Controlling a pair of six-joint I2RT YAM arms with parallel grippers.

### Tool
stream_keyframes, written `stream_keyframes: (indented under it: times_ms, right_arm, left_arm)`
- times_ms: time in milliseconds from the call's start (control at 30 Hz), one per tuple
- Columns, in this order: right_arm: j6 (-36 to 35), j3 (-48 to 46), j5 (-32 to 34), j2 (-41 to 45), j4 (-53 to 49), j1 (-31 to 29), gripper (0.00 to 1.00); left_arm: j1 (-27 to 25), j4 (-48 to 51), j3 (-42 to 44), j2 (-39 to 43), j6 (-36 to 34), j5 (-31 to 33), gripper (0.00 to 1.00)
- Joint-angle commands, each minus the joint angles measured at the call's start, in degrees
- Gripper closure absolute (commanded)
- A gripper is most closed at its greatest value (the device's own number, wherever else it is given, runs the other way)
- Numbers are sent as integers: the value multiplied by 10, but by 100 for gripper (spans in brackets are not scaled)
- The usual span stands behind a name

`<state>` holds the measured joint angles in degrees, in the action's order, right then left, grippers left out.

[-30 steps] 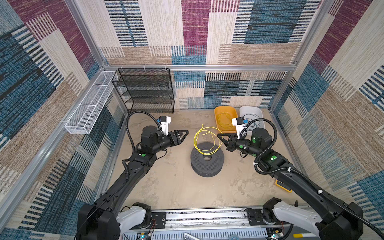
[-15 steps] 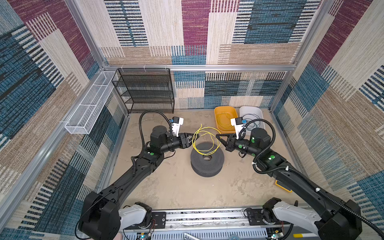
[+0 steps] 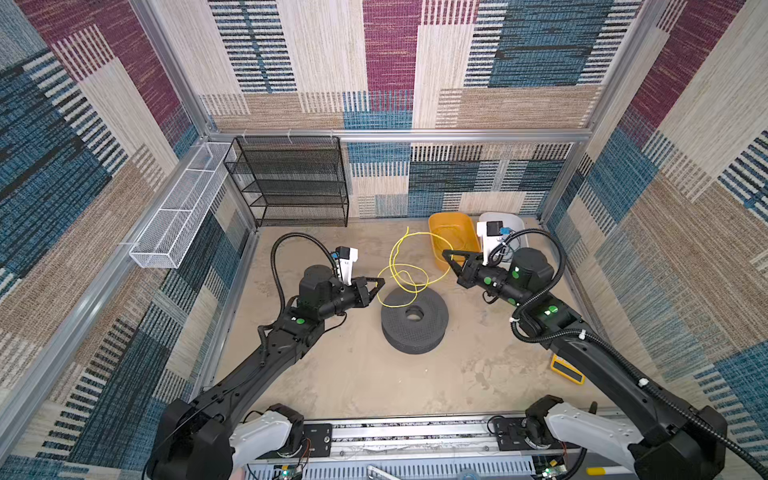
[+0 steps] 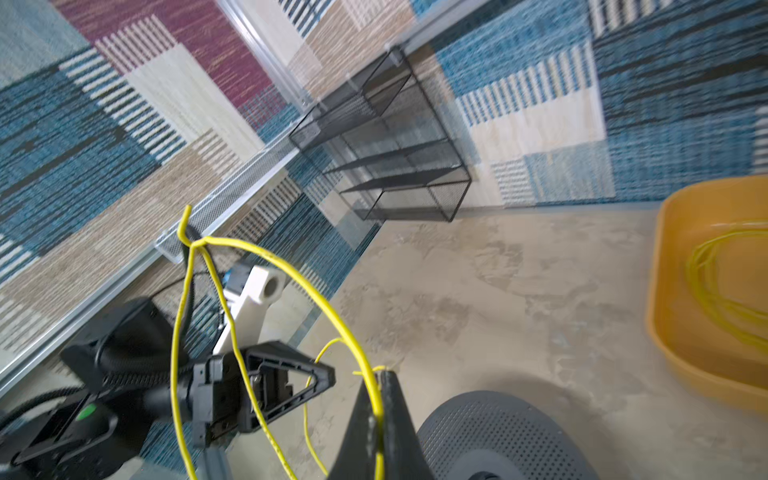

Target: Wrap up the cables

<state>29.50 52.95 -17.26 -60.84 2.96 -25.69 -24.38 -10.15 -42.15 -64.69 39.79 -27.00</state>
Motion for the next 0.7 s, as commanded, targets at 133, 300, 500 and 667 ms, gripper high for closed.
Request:
stream_keyframes:
  times_ms: [133,300,500,667]
  right_arm:
    - [1,40,46,-5,6,70,100]
    - [-33,82,88,-21,-23,97,100]
    - [-74,95,158,-33,-39,115,100]
    - [-119,91,245,-49,-60,115,100]
  left_arm:
    - [15,81,18,21,-22,47,100]
    - [24,133,16,52,-41,61,100]
    - [50,203,16,98,-57,77,100]
    - [91,289,-9,130,-72,125,100]
